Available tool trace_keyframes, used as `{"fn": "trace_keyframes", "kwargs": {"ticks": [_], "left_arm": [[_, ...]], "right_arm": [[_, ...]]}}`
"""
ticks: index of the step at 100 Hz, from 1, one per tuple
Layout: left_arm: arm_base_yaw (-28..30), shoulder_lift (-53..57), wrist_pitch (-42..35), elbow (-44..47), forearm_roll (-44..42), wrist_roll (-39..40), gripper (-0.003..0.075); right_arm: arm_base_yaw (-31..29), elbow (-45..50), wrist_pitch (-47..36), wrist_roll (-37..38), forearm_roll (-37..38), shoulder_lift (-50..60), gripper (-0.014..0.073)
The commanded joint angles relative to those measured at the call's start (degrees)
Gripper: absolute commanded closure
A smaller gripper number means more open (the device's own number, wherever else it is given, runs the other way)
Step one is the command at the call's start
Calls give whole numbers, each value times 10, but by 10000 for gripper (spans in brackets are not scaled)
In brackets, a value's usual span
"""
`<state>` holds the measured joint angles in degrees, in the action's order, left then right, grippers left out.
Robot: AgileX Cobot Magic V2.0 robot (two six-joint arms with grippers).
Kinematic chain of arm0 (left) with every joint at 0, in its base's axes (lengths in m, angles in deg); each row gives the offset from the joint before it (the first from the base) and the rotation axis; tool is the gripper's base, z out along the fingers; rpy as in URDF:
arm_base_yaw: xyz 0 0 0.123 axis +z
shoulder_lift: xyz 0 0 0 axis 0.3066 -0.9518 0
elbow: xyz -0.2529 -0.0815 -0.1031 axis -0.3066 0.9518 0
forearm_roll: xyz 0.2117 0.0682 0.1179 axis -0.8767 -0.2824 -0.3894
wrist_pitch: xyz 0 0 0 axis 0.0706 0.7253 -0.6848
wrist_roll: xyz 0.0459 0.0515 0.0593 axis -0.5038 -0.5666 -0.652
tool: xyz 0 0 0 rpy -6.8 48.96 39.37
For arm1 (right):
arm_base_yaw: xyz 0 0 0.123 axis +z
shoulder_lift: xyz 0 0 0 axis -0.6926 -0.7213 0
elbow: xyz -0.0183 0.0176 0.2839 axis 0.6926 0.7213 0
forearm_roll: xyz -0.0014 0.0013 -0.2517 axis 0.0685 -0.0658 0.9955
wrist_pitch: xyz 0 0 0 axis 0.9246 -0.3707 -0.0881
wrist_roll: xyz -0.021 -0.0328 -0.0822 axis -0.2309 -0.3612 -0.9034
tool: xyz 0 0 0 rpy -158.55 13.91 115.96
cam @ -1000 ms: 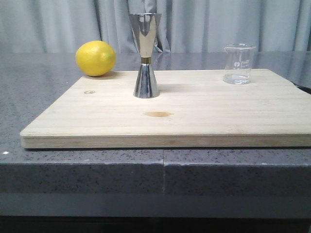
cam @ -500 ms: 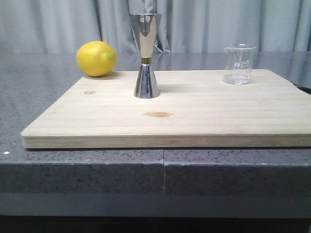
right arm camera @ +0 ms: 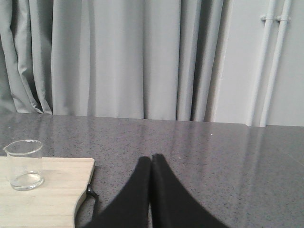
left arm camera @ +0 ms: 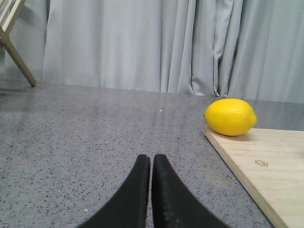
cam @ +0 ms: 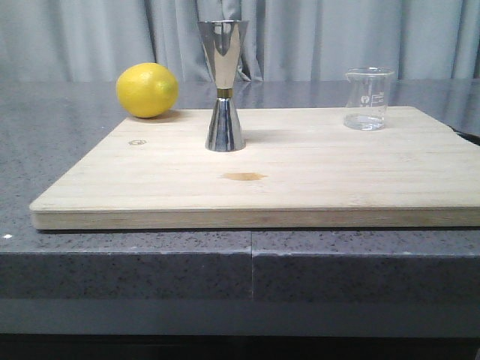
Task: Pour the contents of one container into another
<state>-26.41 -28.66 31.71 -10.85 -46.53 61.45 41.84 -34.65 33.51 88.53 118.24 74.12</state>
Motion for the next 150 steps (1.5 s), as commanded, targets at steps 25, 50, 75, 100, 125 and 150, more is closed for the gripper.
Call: {"fn": "trace_keyframes", "kwargs": {"ticks": [25, 50, 75, 100, 125, 150], "left_arm": [[3, 14, -38, 12, 2, 0, 741], [3, 14, -38, 12, 2, 0, 741], [3, 14, -38, 12, 2, 0, 741], [3, 14, -38, 12, 2, 0, 741], [3, 14, -38, 12, 2, 0, 741], [3, 14, -38, 12, 2, 0, 741]], "right_arm": [[-2, -14, -30, -1, 6, -5, 662], [-2, -6, -22, -4, -52, -5, 662], [25, 4, 51, -415, -434, 3, 662], [32, 95, -66, -472, -497, 47, 662], [30, 134, -66, -435, -501, 47, 662], [30, 134, -62, -435, -478, 47, 662]]}}
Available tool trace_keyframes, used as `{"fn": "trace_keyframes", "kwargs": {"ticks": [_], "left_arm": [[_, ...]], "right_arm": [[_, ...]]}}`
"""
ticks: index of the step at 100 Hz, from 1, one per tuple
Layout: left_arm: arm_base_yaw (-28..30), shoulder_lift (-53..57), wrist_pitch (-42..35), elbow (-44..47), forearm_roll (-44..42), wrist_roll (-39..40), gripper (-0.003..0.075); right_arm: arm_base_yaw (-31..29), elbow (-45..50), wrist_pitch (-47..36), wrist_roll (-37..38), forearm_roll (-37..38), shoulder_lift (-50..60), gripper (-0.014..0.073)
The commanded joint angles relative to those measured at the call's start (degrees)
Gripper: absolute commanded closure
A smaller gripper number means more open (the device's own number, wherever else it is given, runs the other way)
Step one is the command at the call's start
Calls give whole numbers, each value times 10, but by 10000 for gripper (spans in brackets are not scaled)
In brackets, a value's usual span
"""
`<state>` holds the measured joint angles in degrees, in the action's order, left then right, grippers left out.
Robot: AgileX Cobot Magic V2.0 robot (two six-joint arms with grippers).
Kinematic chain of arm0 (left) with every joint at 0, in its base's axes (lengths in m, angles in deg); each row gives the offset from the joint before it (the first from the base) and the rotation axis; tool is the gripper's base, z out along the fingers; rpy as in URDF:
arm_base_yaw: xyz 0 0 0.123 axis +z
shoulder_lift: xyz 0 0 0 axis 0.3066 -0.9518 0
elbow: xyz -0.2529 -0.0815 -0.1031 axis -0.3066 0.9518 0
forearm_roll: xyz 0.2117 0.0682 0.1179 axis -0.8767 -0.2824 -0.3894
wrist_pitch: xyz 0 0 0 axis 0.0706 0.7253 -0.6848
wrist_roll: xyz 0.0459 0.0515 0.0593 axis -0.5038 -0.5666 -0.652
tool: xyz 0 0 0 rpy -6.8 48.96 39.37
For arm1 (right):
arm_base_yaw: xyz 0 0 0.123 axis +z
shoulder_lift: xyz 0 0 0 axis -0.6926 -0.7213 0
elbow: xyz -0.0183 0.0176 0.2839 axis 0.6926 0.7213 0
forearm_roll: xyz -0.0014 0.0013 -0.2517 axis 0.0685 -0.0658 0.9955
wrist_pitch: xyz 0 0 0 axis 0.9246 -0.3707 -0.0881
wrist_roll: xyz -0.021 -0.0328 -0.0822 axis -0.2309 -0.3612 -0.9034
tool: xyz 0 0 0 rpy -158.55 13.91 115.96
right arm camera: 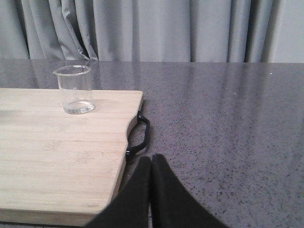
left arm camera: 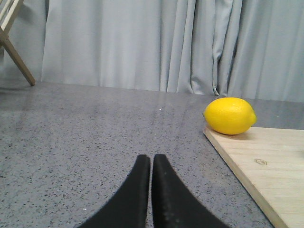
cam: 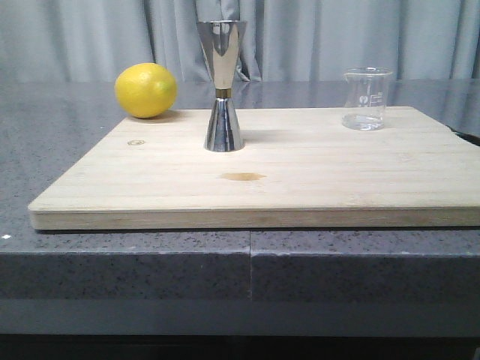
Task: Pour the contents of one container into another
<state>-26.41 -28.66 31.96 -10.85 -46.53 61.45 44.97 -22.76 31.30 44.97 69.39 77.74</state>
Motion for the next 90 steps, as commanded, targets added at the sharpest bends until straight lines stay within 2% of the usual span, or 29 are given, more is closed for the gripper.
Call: {"fn": "trace_keyframes", "kwargs": {"ticks": [1, 17, 90], "left_arm": [[3, 14, -41, 12, 2, 0, 741], [3, 14, -41, 12, 2, 0, 741], [3, 14, -41, 12, 2, 0, 741]], "right_arm": [[-1, 15, -40, 1, 11, 11, 662], [-1, 15, -18, 1, 11, 11, 662], [-1, 15, -18, 1, 11, 11, 662]]}}
